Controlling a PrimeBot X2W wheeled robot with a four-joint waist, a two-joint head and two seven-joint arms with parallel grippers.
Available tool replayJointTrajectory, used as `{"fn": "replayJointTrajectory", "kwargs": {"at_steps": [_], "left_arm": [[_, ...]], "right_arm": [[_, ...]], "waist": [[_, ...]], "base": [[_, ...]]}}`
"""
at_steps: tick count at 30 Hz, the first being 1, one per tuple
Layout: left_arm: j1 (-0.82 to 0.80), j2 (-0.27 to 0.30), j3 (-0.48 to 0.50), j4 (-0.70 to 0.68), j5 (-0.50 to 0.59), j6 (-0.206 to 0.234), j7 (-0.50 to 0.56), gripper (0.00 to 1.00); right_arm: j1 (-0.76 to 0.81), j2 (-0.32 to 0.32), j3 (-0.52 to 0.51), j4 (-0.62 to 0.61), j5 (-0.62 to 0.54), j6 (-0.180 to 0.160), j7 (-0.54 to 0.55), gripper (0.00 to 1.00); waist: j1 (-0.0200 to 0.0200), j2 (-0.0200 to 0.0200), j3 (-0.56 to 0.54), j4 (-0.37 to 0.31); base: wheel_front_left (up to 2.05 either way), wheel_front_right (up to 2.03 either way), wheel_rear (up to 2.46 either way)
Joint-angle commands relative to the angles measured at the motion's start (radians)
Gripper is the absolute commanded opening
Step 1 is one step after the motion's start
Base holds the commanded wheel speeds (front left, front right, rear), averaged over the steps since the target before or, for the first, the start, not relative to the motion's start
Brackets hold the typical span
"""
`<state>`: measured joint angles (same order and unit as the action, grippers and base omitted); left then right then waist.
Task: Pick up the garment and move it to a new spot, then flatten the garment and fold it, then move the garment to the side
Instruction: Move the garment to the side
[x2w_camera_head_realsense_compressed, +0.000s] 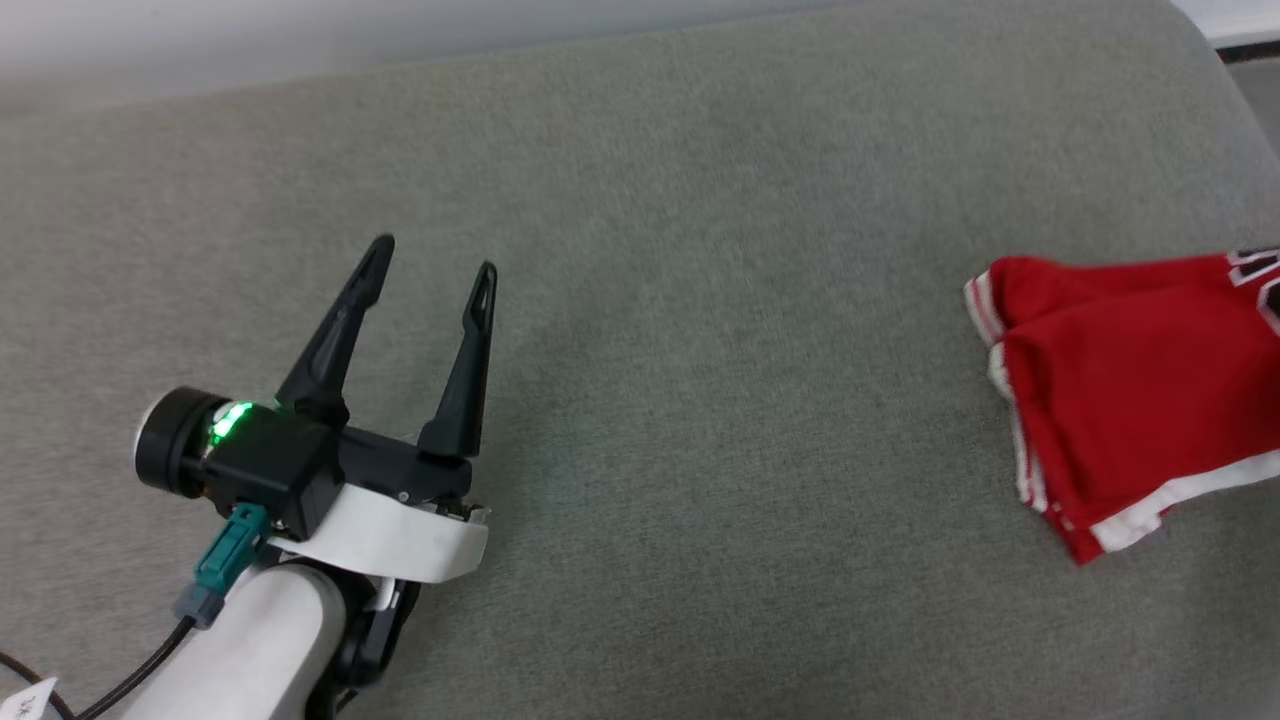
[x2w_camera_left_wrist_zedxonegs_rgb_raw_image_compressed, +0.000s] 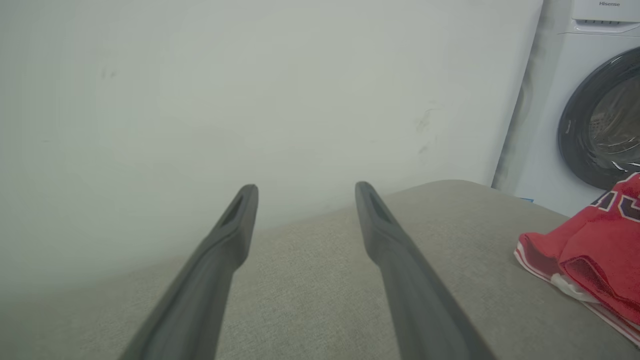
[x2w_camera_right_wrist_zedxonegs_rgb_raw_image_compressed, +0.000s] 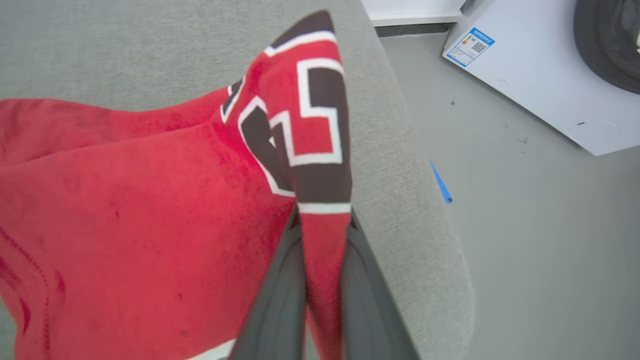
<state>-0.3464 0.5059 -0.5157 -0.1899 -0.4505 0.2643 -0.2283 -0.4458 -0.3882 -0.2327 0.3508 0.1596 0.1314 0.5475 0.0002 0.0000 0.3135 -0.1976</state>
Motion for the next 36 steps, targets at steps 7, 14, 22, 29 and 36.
{"fn": "replayJointTrajectory", "kwargs": {"at_steps": [7, 14, 22, 29, 36], "left_arm": [[-0.099, 0.019, -0.008, -0.035, 0.031, -0.027, 0.022, 1.0], [-0.141, 0.03, -0.015, -0.041, 0.041, -0.045, 0.034, 1.0], [-0.13, 0.027, -0.026, -0.02, 0.042, -0.044, 0.029, 1.0], [-0.063, -0.015, -0.035, 0.037, 0.013, -0.027, -0.003, 1.0], [0.047, -0.061, -0.028, 0.105, -0.027, 0.006, -0.024, 1.0]], "right_arm": [[-0.126, -0.021, -0.142, 0.066, -0.069, -0.001, -0.143, 0.0], [-0.187, 0.03, -0.253, 0.151, -0.149, -0.001, -0.295, 0.84], [-0.225, 0.036, -0.285, 0.269, -0.2, -0.001, -0.451, 1.0], [-0.156, -0.009, -0.218, 0.273, -0.194, -0.001, -0.522, 1.0], [0.024, 0.014, -0.114, 0.131, -0.108, -0.001, -0.527, 1.0]], "waist": [[-0.0002, 0.0, 0.195, -0.054], [-0.0002, 0.0, 0.254, -0.031], [-0.0002, 0.0, 0.236, -0.016], [-0.0002, 0.0, 0.096, -0.001], [-0.0002, 0.0, -0.092, 0.04]], "base": [[0.0, 0.0, 0.0], [0.0, 0.0, 0.0], [0.0, 0.0, 0.0], [0.0, 0.0, 0.0], [0.0, 0.0, 0.0]]}}
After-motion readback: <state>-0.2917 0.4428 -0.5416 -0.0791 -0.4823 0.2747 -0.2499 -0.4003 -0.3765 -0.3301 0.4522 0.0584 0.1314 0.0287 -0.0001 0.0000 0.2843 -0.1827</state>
